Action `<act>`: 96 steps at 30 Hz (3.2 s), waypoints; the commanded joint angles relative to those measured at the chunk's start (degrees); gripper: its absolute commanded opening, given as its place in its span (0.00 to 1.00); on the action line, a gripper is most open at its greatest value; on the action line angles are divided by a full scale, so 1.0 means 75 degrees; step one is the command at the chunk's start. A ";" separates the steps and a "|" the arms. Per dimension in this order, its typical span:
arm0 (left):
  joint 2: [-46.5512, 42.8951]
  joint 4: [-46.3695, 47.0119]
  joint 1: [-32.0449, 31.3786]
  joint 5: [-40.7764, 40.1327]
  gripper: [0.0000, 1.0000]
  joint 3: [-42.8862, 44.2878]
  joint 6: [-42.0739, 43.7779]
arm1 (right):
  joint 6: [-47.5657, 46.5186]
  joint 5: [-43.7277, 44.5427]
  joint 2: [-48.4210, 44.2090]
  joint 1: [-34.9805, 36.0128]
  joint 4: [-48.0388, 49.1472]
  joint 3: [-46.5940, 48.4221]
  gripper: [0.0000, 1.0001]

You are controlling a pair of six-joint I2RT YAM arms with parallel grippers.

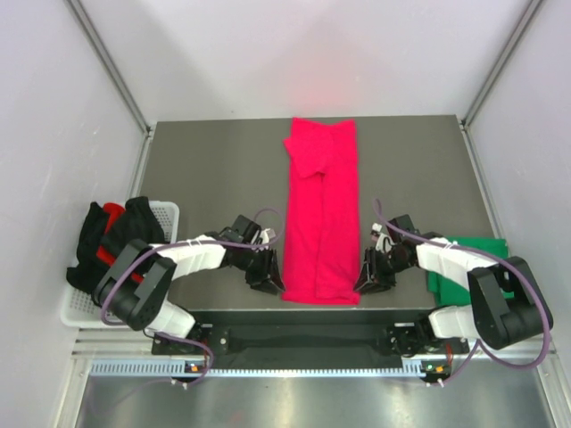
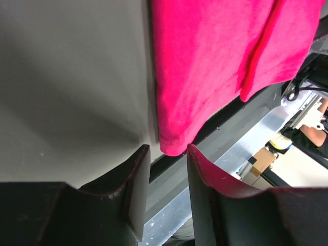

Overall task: Fold and stack the t-shirts
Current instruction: Fold the tshirt

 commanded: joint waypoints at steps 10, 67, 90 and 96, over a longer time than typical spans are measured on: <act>0.0702 0.0256 -0.0054 0.0168 0.27 0.0722 0.0215 | 0.0267 -0.0281 0.0122 0.0313 0.0397 -0.0058 0.26; 0.4721 0.0103 0.1692 -0.1004 0.00 0.7881 0.2430 | -0.2101 -0.0902 0.4808 -0.1913 0.1299 0.7488 0.00; 0.5436 0.0022 0.1727 -0.1835 0.00 0.8772 0.2676 | -0.2182 -0.0914 0.6098 -0.1902 0.1451 0.8496 0.00; 0.5519 -0.0339 0.1716 -0.2537 0.30 0.9381 0.2980 | -0.2591 -0.0996 0.5936 -0.1902 0.1206 0.8568 0.36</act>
